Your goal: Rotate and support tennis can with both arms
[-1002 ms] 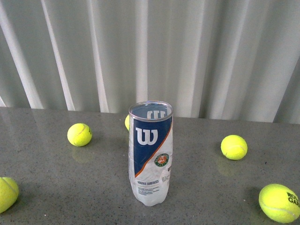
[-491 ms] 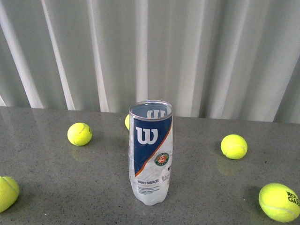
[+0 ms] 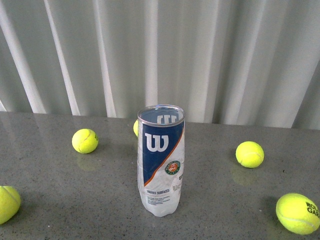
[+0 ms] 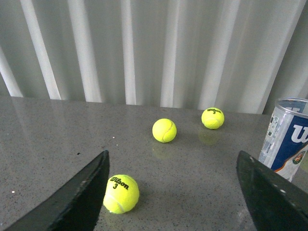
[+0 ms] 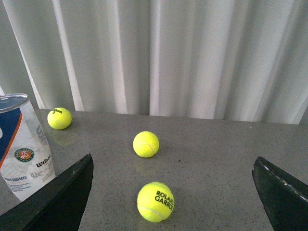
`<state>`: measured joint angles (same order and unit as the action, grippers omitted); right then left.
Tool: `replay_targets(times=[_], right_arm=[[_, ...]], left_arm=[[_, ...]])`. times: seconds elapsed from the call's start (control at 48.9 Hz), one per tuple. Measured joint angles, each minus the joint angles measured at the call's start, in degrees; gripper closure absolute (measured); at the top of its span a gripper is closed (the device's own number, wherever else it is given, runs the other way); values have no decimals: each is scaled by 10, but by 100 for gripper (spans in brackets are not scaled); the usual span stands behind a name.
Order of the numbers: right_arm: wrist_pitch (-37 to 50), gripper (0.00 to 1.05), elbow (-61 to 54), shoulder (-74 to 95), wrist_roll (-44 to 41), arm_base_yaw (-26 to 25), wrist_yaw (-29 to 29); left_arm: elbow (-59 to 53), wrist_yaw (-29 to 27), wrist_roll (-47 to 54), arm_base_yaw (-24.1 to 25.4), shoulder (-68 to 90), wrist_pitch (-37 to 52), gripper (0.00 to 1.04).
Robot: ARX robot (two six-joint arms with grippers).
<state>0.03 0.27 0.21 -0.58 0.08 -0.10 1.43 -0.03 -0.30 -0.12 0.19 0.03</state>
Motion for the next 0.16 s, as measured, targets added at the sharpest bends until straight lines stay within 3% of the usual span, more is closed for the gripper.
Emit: replay_targets(times=[0.123, 0.164], right_arm=[[0, 7, 0, 0, 0, 0, 0], [0, 7, 0, 0, 0, 0, 0]], left_arm=[[0, 0, 0, 0, 0, 0, 5], [0, 0, 0, 0, 0, 0, 6]])
